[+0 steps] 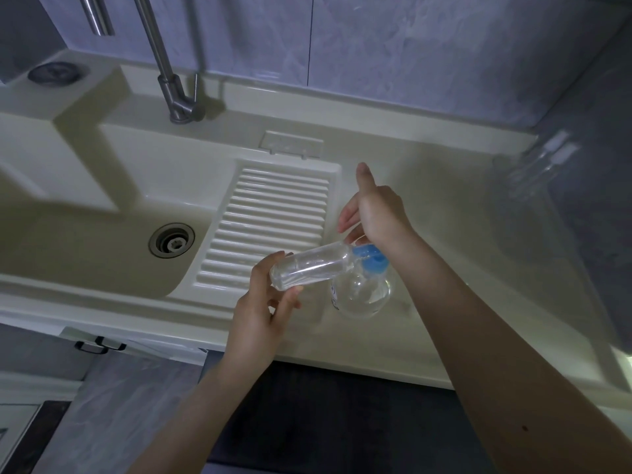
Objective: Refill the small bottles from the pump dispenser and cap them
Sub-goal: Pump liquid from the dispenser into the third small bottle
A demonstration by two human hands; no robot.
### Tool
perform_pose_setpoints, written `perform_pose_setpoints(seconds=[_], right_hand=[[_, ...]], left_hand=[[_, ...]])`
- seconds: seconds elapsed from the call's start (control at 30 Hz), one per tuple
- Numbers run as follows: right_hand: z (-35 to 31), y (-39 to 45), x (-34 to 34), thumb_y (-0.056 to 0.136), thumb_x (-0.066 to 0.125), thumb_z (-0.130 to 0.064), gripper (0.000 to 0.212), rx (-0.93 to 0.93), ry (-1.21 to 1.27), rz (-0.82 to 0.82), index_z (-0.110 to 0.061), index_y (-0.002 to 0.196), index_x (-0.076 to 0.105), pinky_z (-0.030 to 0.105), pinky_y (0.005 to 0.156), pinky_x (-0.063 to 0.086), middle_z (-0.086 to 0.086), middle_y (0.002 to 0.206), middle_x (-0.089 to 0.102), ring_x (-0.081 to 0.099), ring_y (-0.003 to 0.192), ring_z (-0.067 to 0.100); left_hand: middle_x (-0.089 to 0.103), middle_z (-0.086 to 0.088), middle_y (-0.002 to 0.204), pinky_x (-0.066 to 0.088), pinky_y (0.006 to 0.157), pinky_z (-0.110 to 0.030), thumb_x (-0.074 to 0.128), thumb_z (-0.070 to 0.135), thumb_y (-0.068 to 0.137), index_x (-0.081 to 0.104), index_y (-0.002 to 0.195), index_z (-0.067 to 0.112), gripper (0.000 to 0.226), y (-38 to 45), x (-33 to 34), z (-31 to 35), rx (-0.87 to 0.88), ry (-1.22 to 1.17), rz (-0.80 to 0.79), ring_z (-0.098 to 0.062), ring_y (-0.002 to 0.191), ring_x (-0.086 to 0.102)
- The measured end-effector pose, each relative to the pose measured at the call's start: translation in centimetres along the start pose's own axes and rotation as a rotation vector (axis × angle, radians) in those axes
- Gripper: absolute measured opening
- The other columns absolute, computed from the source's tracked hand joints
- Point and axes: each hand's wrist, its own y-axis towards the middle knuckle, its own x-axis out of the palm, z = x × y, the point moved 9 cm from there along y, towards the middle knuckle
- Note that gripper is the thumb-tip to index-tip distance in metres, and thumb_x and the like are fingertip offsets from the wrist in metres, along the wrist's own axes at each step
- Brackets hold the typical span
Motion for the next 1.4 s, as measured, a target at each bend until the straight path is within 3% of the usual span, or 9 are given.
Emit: perform_pose_setpoints(seconds=[0.17, 0.3, 0.4, 0.63, 0.8, 0.9, 1.1, 1.23, 1.4], right_hand=[[-0.4, 0.4, 0.0, 0.096, 0.011, -0.062, 0.085, 0.035, 0.112, -0.065, -0.004, 0.066, 0.065, 0.026, 0.059, 0.047, 0.010, 0.069, 0.073, 0.062, 0.049, 0.022], [-0.8, 0.6, -0.1, 0.096, 0.011, -0.063, 0.085, 0.026, 0.089, -0.064, -0.004, 0.068, 0.066, 0.027, 0.061, 0.046, 0.008, 0.068, 0.073, 0.062, 0.049, 0.022], [-0.7, 0.3, -0.2, 0.096, 0.013, -0.062, 0.086, 0.028, 0.040, -0.037, 0.000, 0.072, 0.068, 0.026, 0.058, 0.045, 0.009, 0.068, 0.072, 0.061, 0.046, 0.020], [-0.4, -0.1, -0.3, 0.098, 0.016, -0.058, 0.084, -0.033, -0.150, 0.047, -0.004, 0.056, 0.065, 0.036, 0.082, 0.055, 0.008, 0.063, 0.070, 0.069, 0.063, 0.026], [-0.5, 0.1, -0.1, 0.097, 0.016, -0.058, 0.083, -0.053, -0.179, 0.043, -0.006, 0.053, 0.063, 0.038, 0.083, 0.055, 0.007, 0.061, 0.069, 0.069, 0.064, 0.027], [-0.2, 0.1, -0.1, 0.097, 0.015, -0.059, 0.083, -0.007, -0.084, -0.003, -0.003, 0.062, 0.065, 0.031, 0.075, 0.054, 0.007, 0.064, 0.070, 0.066, 0.056, 0.025], [-0.9, 0.3, 0.1, 0.095, 0.013, -0.063, 0.086, 0.004, -0.046, -0.050, -0.001, 0.068, 0.067, 0.026, 0.059, 0.047, 0.009, 0.067, 0.072, 0.062, 0.045, 0.020], [-0.6, 0.2, -0.2, 0.095, 0.013, -0.063, 0.087, 0.021, -0.072, -0.042, -0.002, 0.068, 0.068, 0.028, 0.065, 0.050, 0.007, 0.065, 0.072, 0.062, 0.047, 0.021], [-1.2, 0.0, -0.7, 0.096, 0.016, -0.062, 0.085, -0.051, -0.212, 0.061, 0.000, 0.069, 0.067, 0.036, 0.078, 0.056, 0.010, 0.072, 0.072, 0.067, 0.061, 0.026]], left_hand=[[0.061, 0.020, 0.106, 0.051, 0.071, -0.019, 0.054, 0.042, 0.086, 0.038, 0.119, 0.051, 0.038, 0.2, -0.5, 0.8, 0.050, -0.064, 0.016, -0.007, 0.075, 0.068], [0.064, 0.018, 0.101, 0.048, 0.065, -0.014, 0.057, 0.041, 0.089, 0.036, 0.115, 0.060, 0.039, 0.3, -0.5, 0.9, 0.034, -0.047, 0.014, -0.004, 0.076, 0.068], [0.063, 0.023, 0.100, 0.049, 0.063, -0.017, 0.053, 0.038, 0.085, 0.037, 0.118, 0.053, 0.039, 0.3, -0.5, 0.8, 0.025, -0.043, 0.013, -0.004, 0.076, 0.068], [0.064, 0.021, 0.096, 0.045, 0.061, -0.012, 0.056, 0.037, 0.088, 0.036, 0.120, 0.053, 0.042, 0.1, -0.3, -0.3, 0.000, -0.027, 0.010, -0.008, 0.077, 0.067], [0.067, 0.008, 0.084, 0.047, 0.060, -0.018, 0.057, 0.052, 0.084, 0.038, 0.119, 0.048, 0.040, 0.1, -0.1, -0.9, -0.007, -0.056, 0.017, -0.010, 0.070, 0.065], [0.064, 0.007, 0.091, 0.049, 0.062, -0.024, 0.053, 0.052, 0.081, 0.041, 0.114, 0.050, 0.035, 0.2, 0.0, -0.9, -0.011, -0.102, 0.005, -0.015, 0.069, 0.060], [0.055, 0.018, 0.089, 0.042, 0.061, -0.024, 0.054, 0.043, 0.084, 0.045, 0.112, 0.026, 0.035, -0.2, 1.3, -1.1, -0.019, -0.253, -0.077, -0.006, 0.071, 0.052], [0.058, 0.017, 0.089, 0.047, 0.060, -0.028, 0.055, 0.044, 0.083, 0.046, 0.111, 0.036, 0.031, -0.3, 1.7, -1.2, -0.043, -0.293, -0.077, -0.004, 0.068, 0.052], [0.058, 0.006, 0.078, 0.042, 0.056, -0.037, 0.055, 0.047, 0.083, 0.049, 0.109, 0.047, 0.027, -0.4, 2.2, -1.9, -0.082, -0.289, -0.086, -0.018, 0.062, 0.046]])
